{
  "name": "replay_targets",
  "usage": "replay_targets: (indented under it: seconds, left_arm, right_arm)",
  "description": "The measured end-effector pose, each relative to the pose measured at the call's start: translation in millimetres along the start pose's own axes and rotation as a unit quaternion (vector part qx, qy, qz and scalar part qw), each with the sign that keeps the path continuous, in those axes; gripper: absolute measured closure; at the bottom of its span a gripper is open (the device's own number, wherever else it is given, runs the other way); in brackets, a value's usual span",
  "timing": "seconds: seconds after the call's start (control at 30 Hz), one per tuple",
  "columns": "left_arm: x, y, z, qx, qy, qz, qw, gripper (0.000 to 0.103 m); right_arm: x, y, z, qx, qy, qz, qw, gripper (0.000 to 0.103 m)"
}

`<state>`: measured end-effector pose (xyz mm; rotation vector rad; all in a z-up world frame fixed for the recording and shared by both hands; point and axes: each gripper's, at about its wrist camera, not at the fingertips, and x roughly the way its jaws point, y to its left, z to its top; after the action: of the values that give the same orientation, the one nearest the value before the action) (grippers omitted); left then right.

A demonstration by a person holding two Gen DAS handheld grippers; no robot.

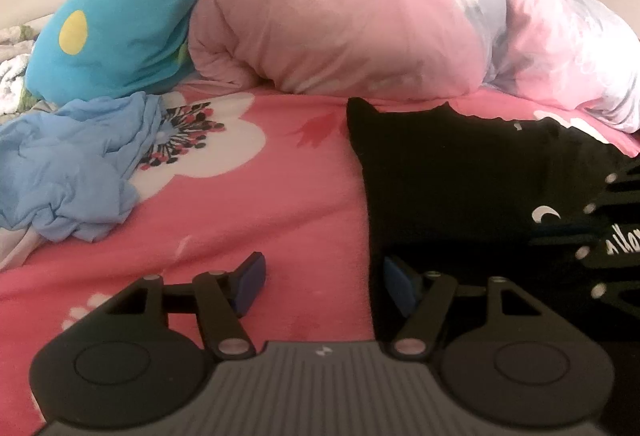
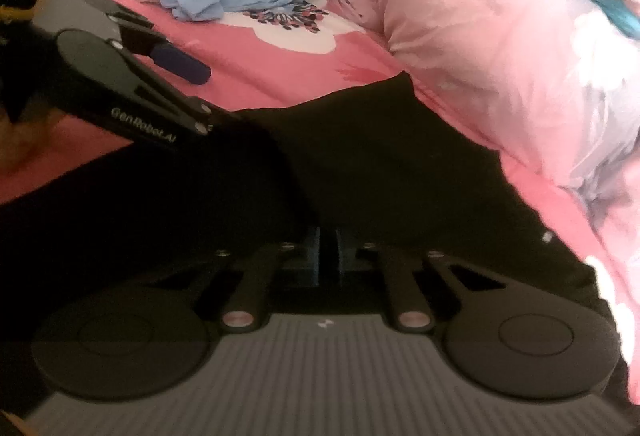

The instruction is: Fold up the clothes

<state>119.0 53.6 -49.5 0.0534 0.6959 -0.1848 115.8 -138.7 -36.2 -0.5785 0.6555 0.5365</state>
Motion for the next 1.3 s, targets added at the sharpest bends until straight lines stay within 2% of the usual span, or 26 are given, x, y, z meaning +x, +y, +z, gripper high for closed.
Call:
replay_targets:
  seconds: [0.2, 0.3, 0.4, 0.57, 0.7, 0.8, 0.9, 0.97, 1.03, 1.1, 1.2, 1.3]
  left_arm:
    - [-0.3, 0.3, -0.3, 0.001, 0.002, 0.0, 1.0, 0.036]
    - [-0.7, 1.4, -0.2, -0.001, 0.003, 0.0, 1.0, 0.036]
    - [-1.2, 2.6, -0.1, -0.004, 0.004, 0.0, 1.0, 0.036]
    - [-2.0, 4.5, 0.1, -0.008, 0.005, 0.0, 1.0, 0.036]
    - [-5.3, 7.7, 2.4, -0.015, 0.012, -0.007, 0.9998, 0.037]
    - [-11.4, 11.4, 4.5, -0.023, 0.016, -0.018, 0.9994, 0.037]
    - [-19.4, 15.4, 7.3, -0.035, 0.014, -0.039, 0.9986, 0.037]
    - [-23.0, 17.6, 9.1, -0.044, 0.01, -0.054, 0.9976, 0.037]
    - [-18.5, 17.2, 8.9, -0.051, 0.009, -0.062, 0.9967, 0.035]
    - [-13.9, 16.7, 8.8, -0.059, 0.008, -0.069, 0.9958, 0.032]
    - [-7.0, 16.0, 8.6, -0.07, 0.007, -0.081, 0.9942, 0.03]
    - [-0.2, 15.2, 8.4, -0.082, 0.005, -0.093, 0.9923, 0.03]
  right_arm:
    - [-17.4, 6.3, -8.5, -0.02, -0.01, -0.035, 0.999, 0.099]
    - [-12.4, 10.0, -13.8, -0.031, 0.001, -0.038, 0.999, 0.099]
    - [-12.1, 12.4, -13.9, -0.029, -0.007, -0.039, 0.999, 0.098]
    - [-16.3, 13.7, -12.0, -0.011, -0.019, -0.002, 1.0, 0.095]
    - [-22.2, 17.8, -16.1, 0.0, -0.012, 0.039, 0.999, 0.095]
    - [-28.2, 6.1, -18.7, 0.054, -0.008, 0.08, 0.995, 0.094]
    - [-33.2, -15.1, -22.2, 0.126, -0.018, 0.099, 0.987, 0.092]
    - [-32.9, -35.2, -24.2, 0.181, -0.029, 0.095, 0.978, 0.087]
    - [-26.9, -59.2, -26.4, 0.245, -0.038, 0.087, 0.965, 0.081]
    - [-14.9, -87.4, -30.1, 0.32, -0.04, 0.08, 0.943, 0.078]
    - [11.8, -127.9, -39.0, 0.423, -0.039, 0.083, 0.901, 0.078]
    - [38.6, -154.0, -45.1, 0.49, -0.034, 0.083, 0.867, 0.078]
